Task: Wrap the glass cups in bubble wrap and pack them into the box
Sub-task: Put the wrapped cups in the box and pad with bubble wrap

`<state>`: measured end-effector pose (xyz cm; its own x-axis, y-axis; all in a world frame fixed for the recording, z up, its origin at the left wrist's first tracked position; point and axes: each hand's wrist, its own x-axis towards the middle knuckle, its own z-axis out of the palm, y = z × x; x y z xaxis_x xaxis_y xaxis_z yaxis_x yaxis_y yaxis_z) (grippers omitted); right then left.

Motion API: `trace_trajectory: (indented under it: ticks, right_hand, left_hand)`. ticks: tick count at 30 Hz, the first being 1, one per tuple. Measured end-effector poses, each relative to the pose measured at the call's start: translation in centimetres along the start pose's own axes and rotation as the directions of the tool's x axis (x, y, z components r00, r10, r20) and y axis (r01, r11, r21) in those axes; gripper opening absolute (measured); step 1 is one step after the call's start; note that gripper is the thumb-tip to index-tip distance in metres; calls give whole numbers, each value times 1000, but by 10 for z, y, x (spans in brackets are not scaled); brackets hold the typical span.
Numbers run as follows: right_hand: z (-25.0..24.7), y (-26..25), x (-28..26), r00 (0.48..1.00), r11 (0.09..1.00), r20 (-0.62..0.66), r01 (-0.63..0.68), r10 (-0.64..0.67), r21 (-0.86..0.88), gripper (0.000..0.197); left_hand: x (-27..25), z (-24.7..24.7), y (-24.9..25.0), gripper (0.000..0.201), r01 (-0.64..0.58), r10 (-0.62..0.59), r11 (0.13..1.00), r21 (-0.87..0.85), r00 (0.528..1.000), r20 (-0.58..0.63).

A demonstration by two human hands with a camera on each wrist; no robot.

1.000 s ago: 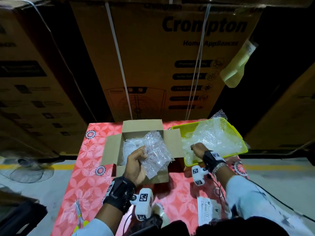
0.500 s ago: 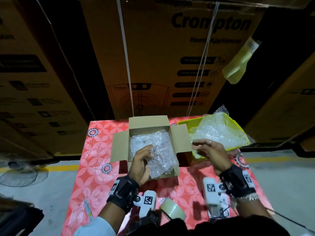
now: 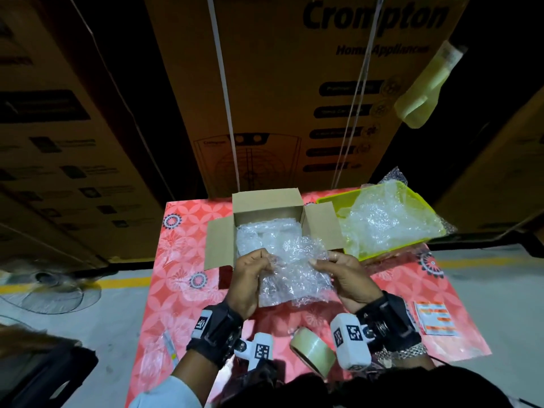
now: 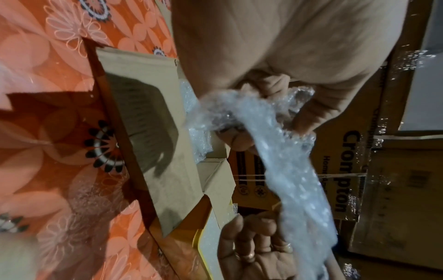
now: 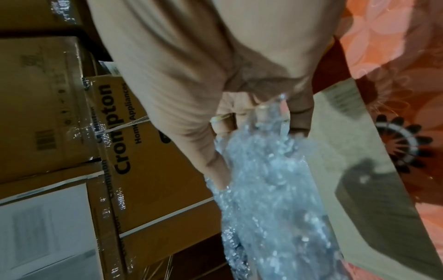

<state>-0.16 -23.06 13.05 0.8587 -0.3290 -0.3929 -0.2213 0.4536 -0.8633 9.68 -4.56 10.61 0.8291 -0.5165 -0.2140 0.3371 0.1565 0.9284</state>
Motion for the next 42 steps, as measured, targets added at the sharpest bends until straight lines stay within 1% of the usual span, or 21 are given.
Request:
trace_trajectory:
  ticks: [2, 3, 5, 7, 8, 10, 12, 13, 16, 18, 21, 24, 27, 29, 31, 34, 36, 37, 38, 39, 42]
  right_hand:
    - [-9, -3, 4, 1000, 999, -7, -24, 24, -47, 9]
    - [-13, -4, 6, 1000, 998, 4, -20, 20, -60, 16]
    - [-20, -7, 10, 1000, 997, 1, 28, -28, -70, 27]
    - [-27, -13, 11, 993, 985, 6, 118, -118, -128, 25]
    - [-30, -18, 11, 990, 975, 25, 143, -141, -170, 23]
    - [-34, -32, 8, 983, 949, 125, 167, -138, -269, 22]
    - [-36, -48, 4, 976, 930, 199, 149, -84, -337, 25]
    - [-36, -54, 4, 973, 923, 220, 143, -66, -358, 27]
    - [-44, -59, 11, 963, 907, 262, 168, -66, -385, 34]
    - [-50, -62, 12, 968, 920, 242, 150, -63, -362, 31]
    - [-60, -64, 7, 990, 968, 122, 104, -77, -230, 19]
    - [-69, -55, 7, 987, 979, 52, 158, -152, -126, 10]
    - [-66, -49, 7, 969, 953, 46, 248, -244, -175, 6]
    - [-66, -47, 10, 938, 902, 50, 345, -344, -259, 12]
    - [-66, -47, 14, 910, 850, 69, 407, -409, -335, 21]
    - [-63, -48, 14, 902, 851, 81, 428, -425, -303, 30]
    - [-62, -48, 14, 901, 866, 85, 432, -424, -252, 27]
    - [-61, -47, 16, 901, 870, 87, 432, -424, -237, 20]
    - [-61, -46, 17, 901, 871, 90, 434, -425, -229, 11]
    - [-60, -45, 19, 900, 874, 96, 435, -424, -217, 10]
    - [-59, -45, 24, 921, 907, 87, 388, -379, -165, 43]
  left_hand:
    - [-4, 2, 2, 46, -25, 26, 998, 62, 1000, -6]
    - [-4, 4, 0, 46, -33, 35, 996, 84, 999, -14]
    - [-7, 8, -2, 45, -15, 17, 992, 125, 1000, -12]
    - [-13, 12, -2, 44, 44, -48, 988, 146, 998, 29]
    - [-15, 16, 1, 38, 78, -89, 984, 160, 994, 64]
    - [-18, 21, 4, 4, 135, -148, 984, 120, 983, 109]
    - [-14, 25, 9, 39, 114, -134, 977, 180, 985, 105]
    - [-11, 29, 12, 47, 65, -94, 974, 216, 988, 126]
    - [0, 48, 24, 43, -34, -13, 965, 261, 984, 175]
    - [7, 59, 26, 35, -60, 27, 954, 293, 993, 114]
    - [12, 70, 24, 15, -74, 78, 945, 319, 997, 0]
    - [8, 79, 17, 8, -62, 65, 963, 262, 998, -4]
    - [6, 88, 12, 20, -83, 96, 977, 197, 994, -59]
    - [9, 94, 14, 19, -59, 72, 992, 113, 991, -112]
    - [9, 98, 21, 21, -27, 32, 998, 48, 993, -111]
    - [7, 94, 28, 30, -14, 18, 999, 37, 994, -110]
    - [7, 90, 30, 34, -27, 33, 998, 61, 994, -104]
    - [7, 89, 30, 31, -35, 43, 996, 78, 994, -102]
    - [7, 86, 30, 21, -57, 73, 990, 129, 990, -117]
    - [6, 85, 30, 7, -94, 115, 979, 179, 987, -108]
    - [8, 77, 24, 48, -152, 196, 914, 376, 977, -82]
